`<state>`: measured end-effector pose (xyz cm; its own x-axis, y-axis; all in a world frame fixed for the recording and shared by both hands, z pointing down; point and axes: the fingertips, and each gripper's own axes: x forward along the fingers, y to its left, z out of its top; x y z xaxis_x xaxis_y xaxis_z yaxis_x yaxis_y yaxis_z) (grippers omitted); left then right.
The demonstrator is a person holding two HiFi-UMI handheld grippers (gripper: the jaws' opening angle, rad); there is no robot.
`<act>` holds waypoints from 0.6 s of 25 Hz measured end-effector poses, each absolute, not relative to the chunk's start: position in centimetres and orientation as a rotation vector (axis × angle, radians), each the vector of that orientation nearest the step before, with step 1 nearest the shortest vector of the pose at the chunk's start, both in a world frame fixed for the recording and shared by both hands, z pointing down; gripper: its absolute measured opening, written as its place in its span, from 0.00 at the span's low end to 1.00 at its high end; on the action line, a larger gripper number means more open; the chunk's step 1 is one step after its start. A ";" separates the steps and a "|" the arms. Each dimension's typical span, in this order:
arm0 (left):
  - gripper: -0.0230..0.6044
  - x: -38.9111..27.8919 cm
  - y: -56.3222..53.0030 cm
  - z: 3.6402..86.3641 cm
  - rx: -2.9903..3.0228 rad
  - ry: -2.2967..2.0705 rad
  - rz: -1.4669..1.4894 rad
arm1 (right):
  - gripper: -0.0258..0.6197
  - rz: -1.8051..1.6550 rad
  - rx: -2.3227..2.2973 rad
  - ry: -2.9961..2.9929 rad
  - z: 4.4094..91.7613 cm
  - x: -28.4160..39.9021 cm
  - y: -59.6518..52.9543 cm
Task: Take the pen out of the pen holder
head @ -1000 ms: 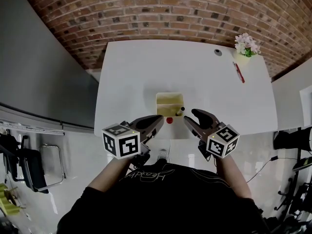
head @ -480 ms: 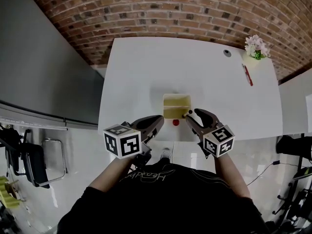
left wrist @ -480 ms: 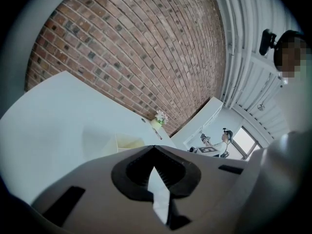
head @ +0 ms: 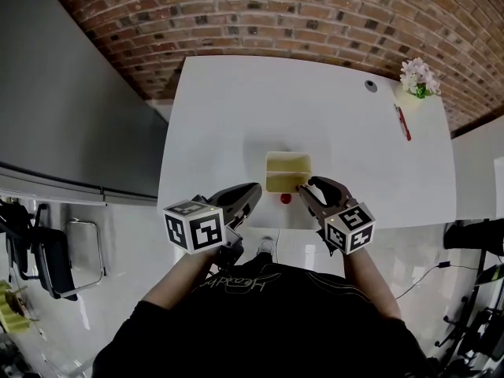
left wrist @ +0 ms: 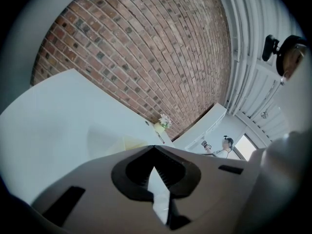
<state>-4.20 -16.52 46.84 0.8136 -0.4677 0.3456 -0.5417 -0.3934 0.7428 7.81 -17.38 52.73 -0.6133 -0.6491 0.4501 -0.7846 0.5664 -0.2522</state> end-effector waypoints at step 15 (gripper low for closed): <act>0.04 -5.2 -15.8 47.0 2.024 -0.788 0.091 | 0.18 0.563 1.178 -2.469 52.9 7.6 -17.9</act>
